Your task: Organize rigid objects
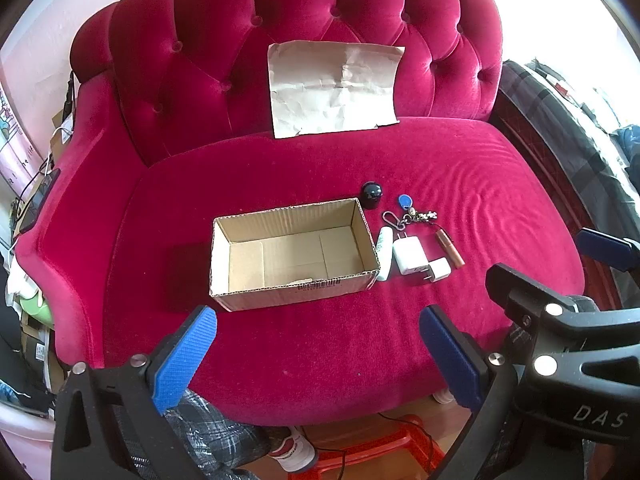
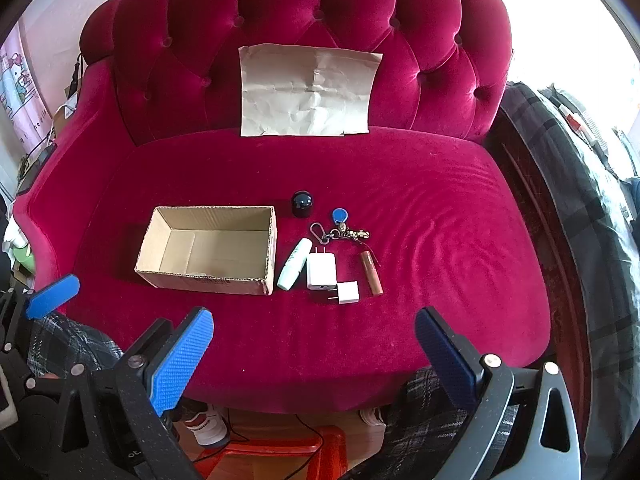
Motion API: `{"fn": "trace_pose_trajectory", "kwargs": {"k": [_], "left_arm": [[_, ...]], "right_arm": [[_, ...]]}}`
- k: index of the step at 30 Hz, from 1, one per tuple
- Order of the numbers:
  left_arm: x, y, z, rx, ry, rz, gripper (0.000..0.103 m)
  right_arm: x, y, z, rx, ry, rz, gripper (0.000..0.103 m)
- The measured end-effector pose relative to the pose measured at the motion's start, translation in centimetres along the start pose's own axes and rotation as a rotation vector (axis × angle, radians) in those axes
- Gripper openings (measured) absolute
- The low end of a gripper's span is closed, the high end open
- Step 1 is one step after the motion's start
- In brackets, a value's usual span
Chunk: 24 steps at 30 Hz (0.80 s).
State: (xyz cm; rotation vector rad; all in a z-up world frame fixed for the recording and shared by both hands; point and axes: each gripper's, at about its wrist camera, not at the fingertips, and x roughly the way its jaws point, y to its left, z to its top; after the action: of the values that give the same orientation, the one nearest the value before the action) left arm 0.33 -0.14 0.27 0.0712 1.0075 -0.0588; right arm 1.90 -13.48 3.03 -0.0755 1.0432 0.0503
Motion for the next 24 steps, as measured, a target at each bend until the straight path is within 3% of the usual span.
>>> {"fn": "trace_pose_trajectory", "kwargs": {"k": [15,24], "left_arm": [[2.3,1.1,0.7,-0.014,0.022,-0.024,0.103],[5.8,5.3,2.4,-0.036,0.019,0.037,0.103]], "right_arm": [[1.0,0.3,0.7,-0.01,-0.021,0.004,0.103],[3.0,-1.0,2.0,0.012,-0.015,0.008,0.103]]}}
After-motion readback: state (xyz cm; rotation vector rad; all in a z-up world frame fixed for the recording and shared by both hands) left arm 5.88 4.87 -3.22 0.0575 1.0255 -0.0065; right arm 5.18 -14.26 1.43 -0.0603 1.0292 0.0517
